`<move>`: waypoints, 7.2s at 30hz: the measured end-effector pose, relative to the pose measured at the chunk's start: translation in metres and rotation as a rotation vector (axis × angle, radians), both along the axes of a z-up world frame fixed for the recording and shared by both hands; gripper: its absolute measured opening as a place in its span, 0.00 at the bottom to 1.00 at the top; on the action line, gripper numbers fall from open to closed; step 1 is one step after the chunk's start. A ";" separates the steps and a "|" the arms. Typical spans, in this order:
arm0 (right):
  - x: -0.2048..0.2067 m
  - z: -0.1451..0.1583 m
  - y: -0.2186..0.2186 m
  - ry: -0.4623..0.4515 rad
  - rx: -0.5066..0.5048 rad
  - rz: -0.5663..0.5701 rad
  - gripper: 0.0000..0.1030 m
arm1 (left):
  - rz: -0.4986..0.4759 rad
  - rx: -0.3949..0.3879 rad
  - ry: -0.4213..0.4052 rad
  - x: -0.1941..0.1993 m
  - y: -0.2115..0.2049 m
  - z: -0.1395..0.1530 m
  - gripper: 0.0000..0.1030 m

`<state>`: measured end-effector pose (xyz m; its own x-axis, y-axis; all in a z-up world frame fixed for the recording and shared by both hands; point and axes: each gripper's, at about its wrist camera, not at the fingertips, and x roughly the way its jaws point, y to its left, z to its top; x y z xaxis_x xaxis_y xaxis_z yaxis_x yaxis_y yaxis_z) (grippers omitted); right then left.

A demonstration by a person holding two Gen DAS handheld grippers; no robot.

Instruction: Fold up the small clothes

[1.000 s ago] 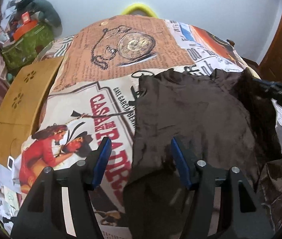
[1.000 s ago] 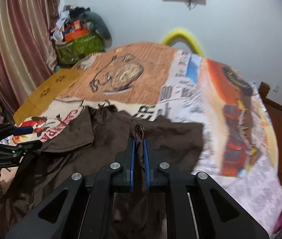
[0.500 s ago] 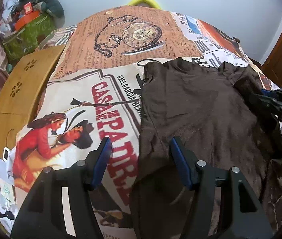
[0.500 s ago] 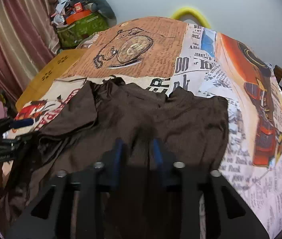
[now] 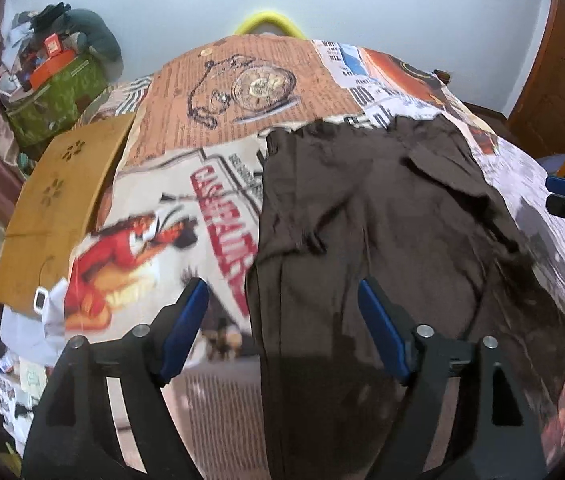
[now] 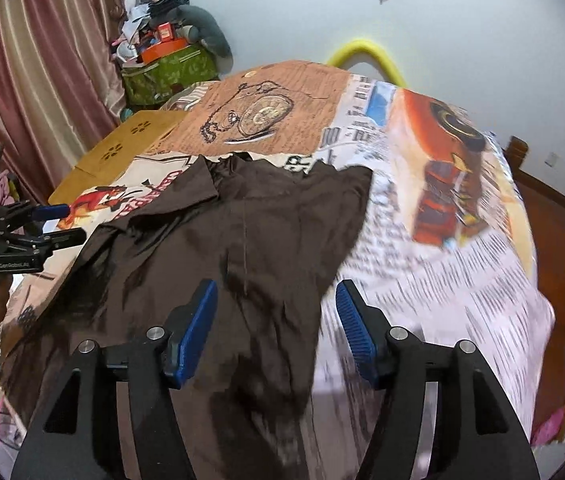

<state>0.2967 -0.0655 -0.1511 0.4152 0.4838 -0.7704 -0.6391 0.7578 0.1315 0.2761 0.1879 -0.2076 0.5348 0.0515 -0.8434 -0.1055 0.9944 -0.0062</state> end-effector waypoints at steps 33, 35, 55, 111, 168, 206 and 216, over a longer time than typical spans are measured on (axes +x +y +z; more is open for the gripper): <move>-0.101 -0.080 -0.089 0.202 -0.047 -0.089 0.49 | 0.088 -0.155 0.146 -0.183 -0.020 -0.031 0.73; -0.107 -0.083 -0.090 0.187 -0.037 -0.096 0.41 | 0.081 -0.172 0.138 -0.186 -0.023 -0.030 0.58; -0.147 -0.029 -0.095 0.075 0.081 -0.078 0.11 | 0.127 -0.190 -0.015 -0.183 -0.018 0.015 0.04; 0.102 -0.021 -0.024 0.003 0.227 -0.246 0.19 | 0.237 0.013 0.013 0.139 0.069 -0.039 0.36; -0.049 -0.060 -0.103 0.183 0.147 -0.228 0.09 | 0.102 -0.226 0.106 -0.065 -0.001 -0.020 0.07; 0.050 -0.058 -0.066 -0.012 -0.122 -0.177 0.73 | 0.087 0.034 0.090 0.080 0.015 -0.042 0.83; 0.102 -0.029 -0.054 -0.148 -0.053 -0.274 0.72 | 0.269 0.003 -0.007 0.139 0.035 -0.025 0.83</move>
<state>0.3991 -0.1200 -0.1798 0.6342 0.2992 -0.7129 -0.4194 0.9078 0.0079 0.4150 0.2226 -0.2331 0.5074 0.1955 -0.8393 -0.3660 0.9306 -0.0045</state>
